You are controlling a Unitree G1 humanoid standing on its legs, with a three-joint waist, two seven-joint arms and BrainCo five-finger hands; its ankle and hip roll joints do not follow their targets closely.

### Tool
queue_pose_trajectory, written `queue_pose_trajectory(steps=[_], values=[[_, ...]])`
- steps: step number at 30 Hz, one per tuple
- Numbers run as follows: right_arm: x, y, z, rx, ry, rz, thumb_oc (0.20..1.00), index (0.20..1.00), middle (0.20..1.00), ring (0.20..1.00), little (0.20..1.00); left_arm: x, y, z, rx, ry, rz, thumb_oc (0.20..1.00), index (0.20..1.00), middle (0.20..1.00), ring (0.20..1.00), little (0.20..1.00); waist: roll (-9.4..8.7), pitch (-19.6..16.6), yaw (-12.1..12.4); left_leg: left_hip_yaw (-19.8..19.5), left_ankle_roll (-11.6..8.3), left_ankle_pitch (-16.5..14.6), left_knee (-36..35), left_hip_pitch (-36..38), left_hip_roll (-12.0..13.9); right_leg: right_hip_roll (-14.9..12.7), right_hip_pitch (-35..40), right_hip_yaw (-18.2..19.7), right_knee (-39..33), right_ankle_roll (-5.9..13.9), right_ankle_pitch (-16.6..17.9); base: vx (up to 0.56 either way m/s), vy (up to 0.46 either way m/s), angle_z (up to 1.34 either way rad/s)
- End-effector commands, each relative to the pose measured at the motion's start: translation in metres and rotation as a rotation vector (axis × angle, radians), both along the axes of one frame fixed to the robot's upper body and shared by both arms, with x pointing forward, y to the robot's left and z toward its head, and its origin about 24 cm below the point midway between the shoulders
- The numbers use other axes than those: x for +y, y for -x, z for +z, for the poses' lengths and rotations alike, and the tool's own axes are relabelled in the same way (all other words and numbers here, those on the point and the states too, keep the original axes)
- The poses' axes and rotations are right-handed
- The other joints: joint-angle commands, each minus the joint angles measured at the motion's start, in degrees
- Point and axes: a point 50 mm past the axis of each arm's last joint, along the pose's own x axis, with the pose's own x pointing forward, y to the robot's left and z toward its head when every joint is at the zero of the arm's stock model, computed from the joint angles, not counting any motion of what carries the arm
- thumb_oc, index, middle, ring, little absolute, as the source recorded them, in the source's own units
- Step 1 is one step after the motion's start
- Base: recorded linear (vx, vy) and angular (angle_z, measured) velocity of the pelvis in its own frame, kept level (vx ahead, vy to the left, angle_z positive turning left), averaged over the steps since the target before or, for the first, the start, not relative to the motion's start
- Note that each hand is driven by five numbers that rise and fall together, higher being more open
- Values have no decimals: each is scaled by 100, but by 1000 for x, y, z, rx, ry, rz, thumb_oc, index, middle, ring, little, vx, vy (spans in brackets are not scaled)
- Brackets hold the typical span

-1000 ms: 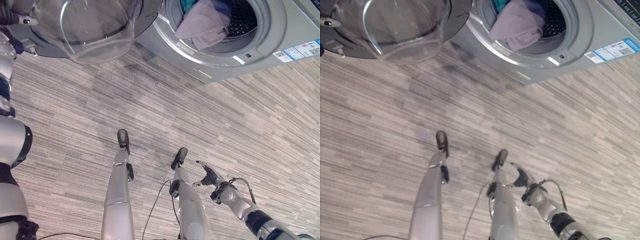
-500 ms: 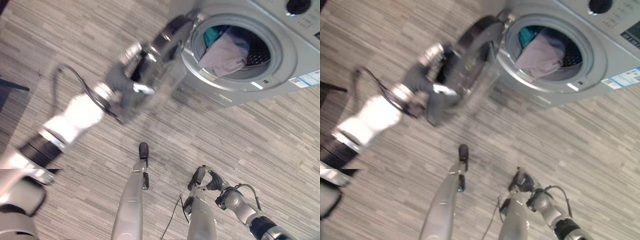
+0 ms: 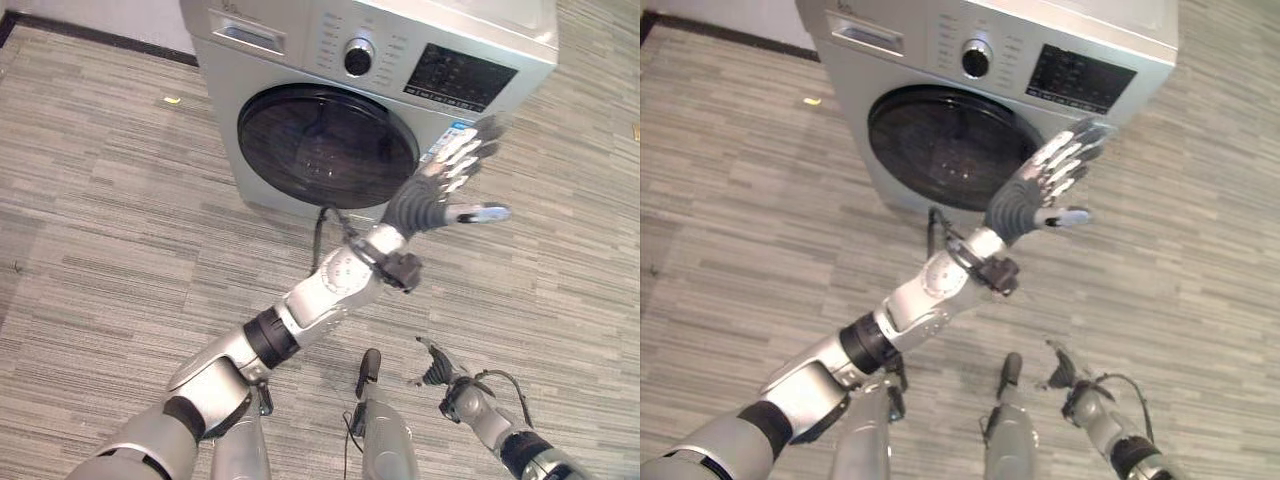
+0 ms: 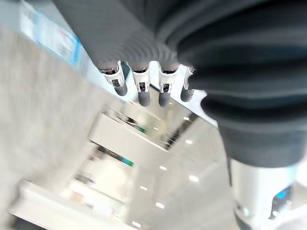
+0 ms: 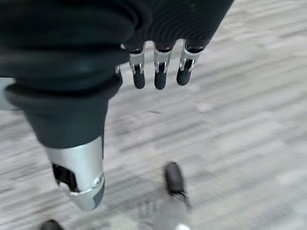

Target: Grab the laundry basket,head to the washer,open it,put in the laundry and shut it.

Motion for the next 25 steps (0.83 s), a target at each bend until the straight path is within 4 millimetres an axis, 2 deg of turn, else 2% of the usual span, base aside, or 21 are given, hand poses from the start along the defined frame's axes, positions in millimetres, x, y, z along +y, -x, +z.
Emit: queue_pose_trajectory(steps=[1,3,6,8,10,11,12,14,15,16,18,19,22,23,24,25], values=[[-12,8,3,1,-6,-2,1000,1000,1000,1000,1000,34,9,9,-111,40,-2,1000,1000,1000,1000,1000,202,205,309,-461,-369,-424,21,69,278,-358,373,-355,52,106,-318,-6,-78,-8],[-4,16,-6,36,-40,-7,1000,1000,1000,1000,1000,50,9,-14,-37,13,24,1000,1000,1000,1000,1000,235,189,375,-455,-379,-395,-38,168,285,-331,442,-331,41,77,-358,-16,-76,-3],[10,26,-16,81,-96,-2,1000,1000,1000,1000,1000,89,11,-56,70,-58,153,1000,1000,1000,1000,1000,288,152,549,-479,-413,-329,-192,410,291,-281,638,-321,0,43,-437,-15,-82,2],[18,35,-26,130,-131,-7,1000,1000,1000,1000,1000,122,19,-88,124,-161,265,1000,1000,1000,1000,1000,336,85,694,-524,-441,-244,-363,651,297,-226,844,-349,-30,11,-510,25,-109,6],[19,41,-31,155,-156,-24,1000,1000,1000,1000,1000,156,31,-129,256,-266,378,1000,1000,1000,1000,1000,385,-36,827,-552,-445,-175,-550,898,274,-190,1024,-383,-47,9,-548,28,-86,27],[20,42,-31,157,-156,-22,1000,1000,1000,1000,1000,157,32,-129,257,-266,379,1000,1000,1000,1000,1000,381,-35,817,-552,-447,-167,-570,923,271,-190,1044,-388,-53,9,-549,21,-86,27],[17,47,-34,179,-164,-48,1000,1000,1000,1000,1000,182,47,-160,358,-376,439,1000,1000,1000,1000,1000,439,-150,906,-568,-447,-127,-691,1118,268,-167,1217,-436,-76,4,-582,69,-77,19],[11,56,-40,210,-171,-103,1000,1000,1000,1000,1000,214,74,-195,472,-519,527,1000,1000,1000,1000,1000,502,-328,1037,-611,-423,-117,-834,1431,268,-166,1491,-521,-116,-5,-617,105,-102,15],[4,65,-43,222,-178,-169,1000,1000,1000,1000,1000,237,99,-227,632,-578,635,1000,1000,1000,1000,1000,533,-471,1138,-654,-418,-69,-986,1665,271,-153,1706,-620,-126,-25,-682,69,-85,13],[3,65,-43,222,-176,-168,1000,1000,1000,1000,1000,236,99,-228,632,-577,635,1000,1000,1000,1000,1000,542,-460,1125,-660,-421,-58,-1008,1692,269,-149,1733,-632,-133,-25,-684,68,-84,17],[-2,77,-49,256,-178,-225,1000,1000,1000,1000,1000,254,128,-261,823,-621,727,1000,1000,1000,1000,1000,567,-617,1184,-676,-430,-13,-1167,1901,271,-130,1932,-718,-146,-34,-743,61,-73,20],[-5,89,-53,294,-173,-263,1000,1000,1000,1000,1000,262,157,-291,1016,-661,796,1000,1000,1000,1000,1000,583,-766,1214,-677,-453,39,-1313,2096,276,-93,2130,-808,-189,-52,-801,86,-94,38],[-10,116,-62,371,-169,-345,1000,1000,1000,1000,1000,272,198,-317,1261,-652,914,1000,1000,1000,1000,1000,576,-907,1242,-743,-498,86,-1455,2346,308,20,2420,-891,-228,-116,-953,57,-91,30],[-11,121,-64,389,-170,-363,1000,1000,1000,1000,1000,272,207,-322,1322,-620,940,1000,1000,1000,1000,1000,580,-941,1240,-758,-506,97,-1493,2401,311,41,2485,-906,-232,-132,-986,16,-52,14],[-11,121,-64,389,-170,-363,1000,1000,1000,1000,1000,272,207,-322,1322,-620,940,1000,1000,1000,1000,1000,580,-940,1239,-759,-506,97,-1493,2402,311,41,2486,-907,-232,-132,-986,36,-44,21],[-10,130,-67,420,-172,-385,1000,1000,1000,1000,1000,275,218,-325,1381,-586,972,1000,1000,1000,1000,1000,569,-1006,1255,-777,-518,109,-1534,2470,326,74,2548,-910,-225,-150,-1028,38,-42,28]])
